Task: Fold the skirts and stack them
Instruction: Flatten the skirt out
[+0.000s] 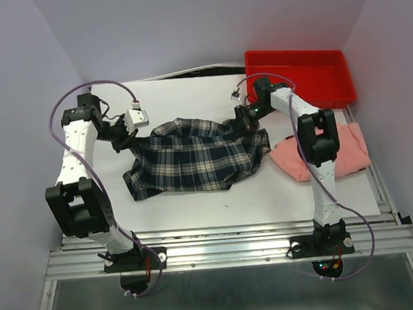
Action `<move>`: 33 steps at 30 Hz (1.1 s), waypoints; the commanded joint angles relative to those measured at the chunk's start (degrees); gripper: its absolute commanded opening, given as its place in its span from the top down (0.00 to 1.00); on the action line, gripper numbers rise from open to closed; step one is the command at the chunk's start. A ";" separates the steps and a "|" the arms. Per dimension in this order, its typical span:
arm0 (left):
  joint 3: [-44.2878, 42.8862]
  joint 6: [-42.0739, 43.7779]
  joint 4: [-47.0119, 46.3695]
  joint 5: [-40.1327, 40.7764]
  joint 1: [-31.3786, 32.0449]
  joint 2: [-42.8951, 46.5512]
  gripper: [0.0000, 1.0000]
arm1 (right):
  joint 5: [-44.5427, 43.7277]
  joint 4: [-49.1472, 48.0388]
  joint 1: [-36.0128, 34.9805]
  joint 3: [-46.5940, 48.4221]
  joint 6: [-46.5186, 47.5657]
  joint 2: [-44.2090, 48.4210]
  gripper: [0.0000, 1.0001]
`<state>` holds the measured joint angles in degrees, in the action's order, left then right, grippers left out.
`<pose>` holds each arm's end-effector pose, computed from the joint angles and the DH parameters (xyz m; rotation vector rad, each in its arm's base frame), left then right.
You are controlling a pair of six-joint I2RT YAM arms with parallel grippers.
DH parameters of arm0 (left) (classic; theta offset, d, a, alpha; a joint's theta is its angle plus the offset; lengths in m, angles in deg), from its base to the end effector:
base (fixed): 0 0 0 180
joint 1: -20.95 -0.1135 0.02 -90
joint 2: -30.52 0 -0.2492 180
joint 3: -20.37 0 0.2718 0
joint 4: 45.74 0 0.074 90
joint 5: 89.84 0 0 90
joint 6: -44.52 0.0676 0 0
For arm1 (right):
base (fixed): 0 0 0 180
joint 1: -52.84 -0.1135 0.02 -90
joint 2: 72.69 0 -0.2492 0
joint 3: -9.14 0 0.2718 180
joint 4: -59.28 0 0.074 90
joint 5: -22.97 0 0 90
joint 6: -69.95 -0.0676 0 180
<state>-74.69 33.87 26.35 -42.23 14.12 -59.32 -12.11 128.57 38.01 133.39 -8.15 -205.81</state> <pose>0.3417 -0.0050 0.2735 1.5299 1.7726 -0.3347 0.4518 0.1769 0.1430 -0.7487 2.5358 1.3786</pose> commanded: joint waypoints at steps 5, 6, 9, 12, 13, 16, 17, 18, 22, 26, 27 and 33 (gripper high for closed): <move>-10.85 -8.07 5.01 -4.89 -9.94 0.81 1.00 | 3.53 -2.74 2.69 1.26 -2.06 16.03 0.99; -11.64 -8.86 5.01 -5.59 -11.00 1.16 1.00 | 2.84 -3.18 3.31 1.43 -2.32 17.27 0.99; -15.51 -12.72 4.92 -4.99 -13.99 1.34 1.00 | 0.81 -6.25 6.38 2.14 -4.51 21.75 0.99; -18.67 -16.42 5.00 -3.14 -16.01 2.04 1.00 | -1.30 -8.54 7.71 2.93 -3.65 26.13 0.99; -18.68 -16.60 5.09 -3.22 -16.63 2.39 1.00 | -1.65 -9.07 7.71 2.32 -3.73 27.46 0.99; -15.71 -15.11 5.01 -2.43 -17.16 6.95 1.00 | -2.27 -12.93 7.71 -1.97 -6.18 33.77 0.99; -15.00 -14.58 5.01 -2.43 -17.16 8.44 1.00 | -2.44 -15.55 7.71 -3.56 -6.71 35.37 0.99; -14.56 -14.23 4.92 -2.61 -17.16 11.07 1.00 | -2.71 -16.88 7.71 -6.36 -7.24 36.78 0.99; -14.03 -24.98 -3.91 -2.70 -17.16 15.57 1.00 | -4.37 -23.55 7.71 -7.79 -11.36 38.99 0.99; -14.20 -39.64 -16.76 -4.02 -17.16 15.14 1.00 | -7.18 -29.88 6.14 -3.76 -15.85 33.66 0.99; -15.77 -42.58 -21.49 -4.19 -17.16 14.35 1.00 | -7.63 -30.68 5.61 0.51 -17.42 31.89 0.99; -26.33 -61.76 -39.87 0.36 -16.55 8.64 1.00 | -11.49 -36.14 4.90 24.96 -28.05 15.98 0.99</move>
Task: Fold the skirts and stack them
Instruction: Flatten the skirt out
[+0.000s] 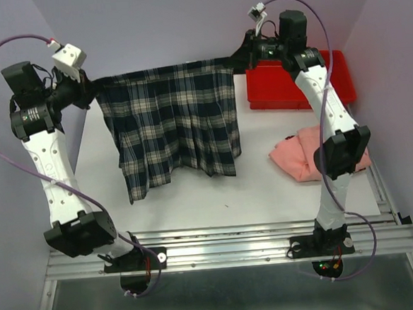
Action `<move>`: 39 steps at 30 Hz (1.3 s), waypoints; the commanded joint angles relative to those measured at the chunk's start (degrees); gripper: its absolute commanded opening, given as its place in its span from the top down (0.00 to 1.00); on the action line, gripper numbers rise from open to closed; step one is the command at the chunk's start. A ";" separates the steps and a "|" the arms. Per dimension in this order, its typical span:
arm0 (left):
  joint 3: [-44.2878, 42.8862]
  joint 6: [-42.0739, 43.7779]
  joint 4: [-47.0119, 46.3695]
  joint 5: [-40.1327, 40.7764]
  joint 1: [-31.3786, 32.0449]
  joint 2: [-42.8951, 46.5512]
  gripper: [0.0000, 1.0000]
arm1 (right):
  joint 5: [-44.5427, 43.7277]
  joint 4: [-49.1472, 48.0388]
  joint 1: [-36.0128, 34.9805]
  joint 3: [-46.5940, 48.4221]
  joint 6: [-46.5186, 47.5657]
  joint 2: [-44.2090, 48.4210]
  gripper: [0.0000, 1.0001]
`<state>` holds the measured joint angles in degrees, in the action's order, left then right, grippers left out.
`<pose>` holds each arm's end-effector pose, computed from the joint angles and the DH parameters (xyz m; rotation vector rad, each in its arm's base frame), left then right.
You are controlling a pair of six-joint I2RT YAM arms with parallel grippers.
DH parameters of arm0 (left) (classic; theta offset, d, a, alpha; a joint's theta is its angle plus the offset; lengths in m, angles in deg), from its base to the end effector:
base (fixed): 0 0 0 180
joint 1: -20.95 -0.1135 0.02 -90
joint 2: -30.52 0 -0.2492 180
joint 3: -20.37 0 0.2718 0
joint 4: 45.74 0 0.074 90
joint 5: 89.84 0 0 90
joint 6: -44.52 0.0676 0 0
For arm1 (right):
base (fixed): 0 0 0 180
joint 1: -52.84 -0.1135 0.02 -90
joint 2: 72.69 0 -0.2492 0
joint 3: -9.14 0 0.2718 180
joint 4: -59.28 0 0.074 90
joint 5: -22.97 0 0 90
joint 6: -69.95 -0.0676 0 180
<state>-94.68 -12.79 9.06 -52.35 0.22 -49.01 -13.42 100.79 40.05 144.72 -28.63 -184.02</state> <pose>0.3039 0.0577 0.4784 0.7589 1.6075 -0.2041 0.4438 0.1565 0.4234 -0.7251 1.7493 1.1235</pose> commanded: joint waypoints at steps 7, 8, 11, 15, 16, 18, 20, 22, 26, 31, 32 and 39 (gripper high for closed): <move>1.59 -6.14 -8.97 0.83 13.91 1.02 1.00 | -7.38 -11.34 -9.77 6.76 -5.94 -1.56 0.99; 6.36 -6.93 -11.78 0.83 16.23 7.04 1.00 | -7.29 -14.05 -11.18 2.64 -5.49 0.65 0.99; 18.44 -12.89 -24.97 8.45 19.33 15.17 1.00 | -11.05 -14.44 -11.47 -4.53 -2.59 5.33 0.99; 10.40 -16.06 -22.62 13.66 6.44 12.57 1.00 | -16.68 -13.55 -1.04 -0.67 -3.46 7.00 0.99; 9.15 -17.03 -22.71 14.36 3.19 11.68 1.00 | -17.39 -13.63 0.22 -0.57 -3.11 7.44 0.99; 8.44 -17.83 -24.45 22.07 -1.23 11.15 1.00 | -20.02 -13.55 1.54 -0.66 -2.15 9.02 0.99; 11.05 -16.88 -31.46 29.62 -2.12 13.15 1.00 | -22.39 -13.72 1.55 -1.53 -1.96 10.51 0.99; 12.12 -14.51 -30.10 26.79 -2.12 13.70 1.00 | -21.62 -14.51 1.55 -2.23 -3.71 11.13 0.99; 10.55 -5.39 -13.61 3.07 0.85 14.30 1.00 | -17.75 -17.06 0.85 -7.59 -6.80 12.98 0.99; 15.73 -1.58 -10.86 9.18 8.16 18.18 1.00 | -17.13 -14.35 0.84 -8.74 -3.74 13.86 0.99; 14.34 -0.53 -9.01 9.09 7.55 17.57 1.00 | -17.13 -12.42 0.84 -8.74 -2.86 14.03 0.99; 12.31 -4.11 -9.95 13.56 6.93 12.57 1.00 | -17.04 -10.73 0.84 -8.67 -1.17 10.45 0.99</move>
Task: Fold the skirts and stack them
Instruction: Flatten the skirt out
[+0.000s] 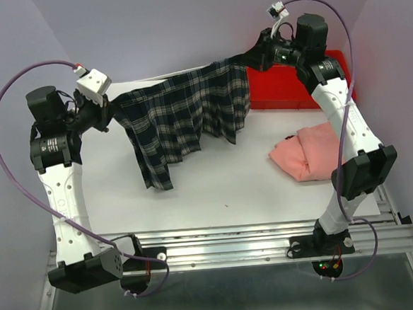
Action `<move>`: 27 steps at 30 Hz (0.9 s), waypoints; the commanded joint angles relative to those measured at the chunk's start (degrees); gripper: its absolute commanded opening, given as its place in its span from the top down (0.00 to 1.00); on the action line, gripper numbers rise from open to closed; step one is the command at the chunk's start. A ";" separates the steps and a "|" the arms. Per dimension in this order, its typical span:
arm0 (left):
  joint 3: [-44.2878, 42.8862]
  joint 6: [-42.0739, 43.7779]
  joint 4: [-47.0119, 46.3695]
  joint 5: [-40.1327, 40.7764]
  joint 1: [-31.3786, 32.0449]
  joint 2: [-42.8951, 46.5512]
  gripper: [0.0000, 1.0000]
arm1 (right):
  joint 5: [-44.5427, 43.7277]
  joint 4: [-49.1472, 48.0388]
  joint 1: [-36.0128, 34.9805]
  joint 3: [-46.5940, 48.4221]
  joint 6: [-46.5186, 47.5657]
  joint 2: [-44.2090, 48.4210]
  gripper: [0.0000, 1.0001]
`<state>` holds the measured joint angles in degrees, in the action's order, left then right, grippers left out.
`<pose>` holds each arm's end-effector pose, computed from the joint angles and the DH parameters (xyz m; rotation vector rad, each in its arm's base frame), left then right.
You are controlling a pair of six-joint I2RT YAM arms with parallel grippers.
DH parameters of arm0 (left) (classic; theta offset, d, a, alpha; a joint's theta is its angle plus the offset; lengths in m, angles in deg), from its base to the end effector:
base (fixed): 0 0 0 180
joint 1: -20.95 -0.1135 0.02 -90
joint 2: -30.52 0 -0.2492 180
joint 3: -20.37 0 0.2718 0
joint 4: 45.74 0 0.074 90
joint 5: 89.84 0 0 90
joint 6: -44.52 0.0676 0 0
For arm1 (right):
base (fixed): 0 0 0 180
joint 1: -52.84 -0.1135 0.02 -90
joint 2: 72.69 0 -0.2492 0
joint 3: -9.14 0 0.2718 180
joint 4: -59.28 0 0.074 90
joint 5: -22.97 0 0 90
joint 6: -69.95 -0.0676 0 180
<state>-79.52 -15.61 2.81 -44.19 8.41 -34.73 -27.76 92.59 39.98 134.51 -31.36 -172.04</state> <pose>0.2621 0.0099 0.4649 0.7752 1.5648 -0.1613 0.4097 0.1374 0.4626 -0.5468 1.6622 0.8901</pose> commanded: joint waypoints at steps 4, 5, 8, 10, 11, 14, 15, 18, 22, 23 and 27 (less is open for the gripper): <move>-10.50 0.53 0.59 5.51 -2.14 -6.98 1.00 | -1.83 -2.10 0.91 9.45 -1.34 -8.13 0.99; -11.91 1.33 1.29 5.42 -2.14 -7.95 1.00 | -1.82 -2.19 0.91 12.33 -1.61 -9.27 0.99; -10.52 1.16 -0.80 6.91 -2.14 -8.83 1.00 | -2.70 -2.97 0.91 16.48 -3.27 -14.19 0.99; -10.42 1.59 -2.82 6.57 -2.14 -11.72 1.00 | -3.93 -3.85 0.91 20.61 -3.28 -17.18 0.99; -12.51 1.25 -3.53 7.00 -2.14 -15.57 1.00 | -4.80 -5.51 0.39 22.02 -3.19 -20.32 0.99; -19.81 -1.47 -8.44 6.75 -3.11 -24.61 1.00 | -7.88 -9.55 0.38 29.83 -3.54 -28.33 0.99; -21.92 -2.35 -10.11 6.74 -3.20 -27.01 1.00 | -9.98 -10.44 0.38 34.81 -3.54 -30.27 0.99; -32.99 -6.22 -18.10 8.41 -3.29 -35.86 1.00 | -15.76 -19.12 -0.67 36.97 -2.76 -34.06 0.99; -47.22 -11.66 -34.76 9.90 -3.29 -43.63 1.00 | -24.56 -36.68 -1.20 36.00 1.28 -33.54 0.99; -47.86 -12.63 -38.13 10.17 -3.46 -44.25 1.00 | -25.55 -38.73 -1.20 36.18 2.51 -33.45 0.99; -42.79 -14.13 -52.28 9.92 -4.95 -41.73 1.00 | -23.82 -45.60 -1.20 34.44 7.88 -31.70 0.99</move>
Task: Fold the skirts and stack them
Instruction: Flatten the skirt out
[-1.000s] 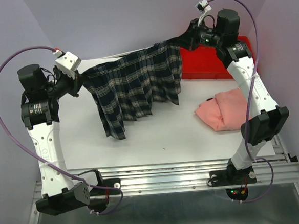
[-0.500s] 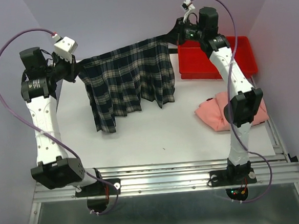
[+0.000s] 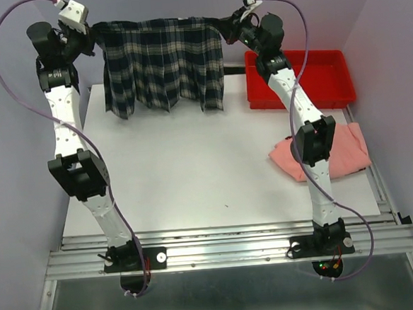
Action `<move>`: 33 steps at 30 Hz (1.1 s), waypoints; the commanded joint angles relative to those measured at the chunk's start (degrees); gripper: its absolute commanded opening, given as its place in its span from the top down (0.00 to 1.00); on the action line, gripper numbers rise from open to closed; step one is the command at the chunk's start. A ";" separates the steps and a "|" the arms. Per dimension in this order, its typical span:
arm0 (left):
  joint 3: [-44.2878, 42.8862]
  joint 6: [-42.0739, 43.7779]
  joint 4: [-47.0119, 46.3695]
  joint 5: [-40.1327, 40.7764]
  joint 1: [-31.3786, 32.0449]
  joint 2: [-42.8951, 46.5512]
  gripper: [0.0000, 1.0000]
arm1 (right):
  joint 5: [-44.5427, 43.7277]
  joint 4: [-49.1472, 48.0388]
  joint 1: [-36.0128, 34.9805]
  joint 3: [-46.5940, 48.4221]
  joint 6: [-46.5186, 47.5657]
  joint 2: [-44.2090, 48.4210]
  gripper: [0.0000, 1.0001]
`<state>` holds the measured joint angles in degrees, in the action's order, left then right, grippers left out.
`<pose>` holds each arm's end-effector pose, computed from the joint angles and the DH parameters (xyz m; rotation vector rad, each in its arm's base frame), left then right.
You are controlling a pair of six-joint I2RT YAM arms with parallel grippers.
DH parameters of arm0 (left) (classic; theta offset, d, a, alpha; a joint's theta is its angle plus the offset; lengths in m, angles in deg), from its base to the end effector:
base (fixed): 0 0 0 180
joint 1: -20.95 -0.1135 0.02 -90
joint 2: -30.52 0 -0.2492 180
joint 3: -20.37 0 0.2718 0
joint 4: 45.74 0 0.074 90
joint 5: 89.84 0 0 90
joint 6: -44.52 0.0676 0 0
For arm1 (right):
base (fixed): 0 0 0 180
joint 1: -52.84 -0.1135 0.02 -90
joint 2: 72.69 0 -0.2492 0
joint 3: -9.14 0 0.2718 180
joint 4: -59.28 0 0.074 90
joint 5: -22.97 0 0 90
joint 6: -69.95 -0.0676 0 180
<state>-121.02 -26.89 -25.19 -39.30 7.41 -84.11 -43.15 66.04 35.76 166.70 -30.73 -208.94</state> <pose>0.4884 0.0734 0.4761 0.6125 1.3554 -0.0499 0.5509 0.1979 0.4187 -0.4349 1.3006 0.6818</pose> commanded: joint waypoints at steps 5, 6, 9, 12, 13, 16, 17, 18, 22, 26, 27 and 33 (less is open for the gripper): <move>24.14 2.73 -36.17 -3.76 -8.60 18.19 1.00 | 1.50 -22.74 3.02 -15.92 13.30 15.44 0.99; 28.84 6.16 -36.09 -9.52 -8.96 22.65 0.98 | 7.00 -22.39 2.50 -25.10 15.14 17.57 0.99; 52.20 24.51 -34.78 -15.36 -9.75 34.26 0.91 | 12.23 -21.08 0.92 -42.80 27.95 27.94 0.99; 69.85 53.08 -16.29 -19.68 -9.84 45.58 0.85 | 16.80 -16.10 -1.98 -64.78 43.59 38.20 0.99; 72.89 58.35 -5.09 -19.51 -9.93 48.24 0.81 | 19.42 -13.10 -2.60 -68.66 47.81 40.68 0.99; 78.72 75.74 22.27 -18.90 -11.94 56.09 0.13 | 21.64 -1.06 -6.20 -82.12 61.36 50.53 0.58; 76.54 82.94 30.45 -18.46 -12.30 56.18 0.02 | 21.74 5.15 -8.12 -85.71 66.09 52.64 0.34; 74.87 86.84 37.23 -17.59 -12.47 55.57 0.02 | 21.82 9.73 -9.01 -86.45 68.22 54.49 0.13; 66.35 86.20 56.52 -17.66 -13.27 53.90 0.02 | 19.63 22.33 -10.25 -85.40 68.88 61.17 0.00; 63.43 76.96 56.46 -19.33 -13.35 54.42 0.02 | 16.82 23.06 -10.25 -80.93 60.62 61.46 0.00; 63.08 75.47 56.28 -19.86 -13.27 53.81 0.02 | 16.29 22.88 -10.25 -79.70 58.77 60.67 0.00; 59.23 32.86 33.61 -2.34 -8.80 46.11 0.02 | 11.37 26.37 -10.25 -64.34 37.68 43.49 0.04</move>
<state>-57.29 31.86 19.44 -53.48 -4.07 -32.05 -27.52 87.94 25.38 93.40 21.81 -155.19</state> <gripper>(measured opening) 0.983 0.991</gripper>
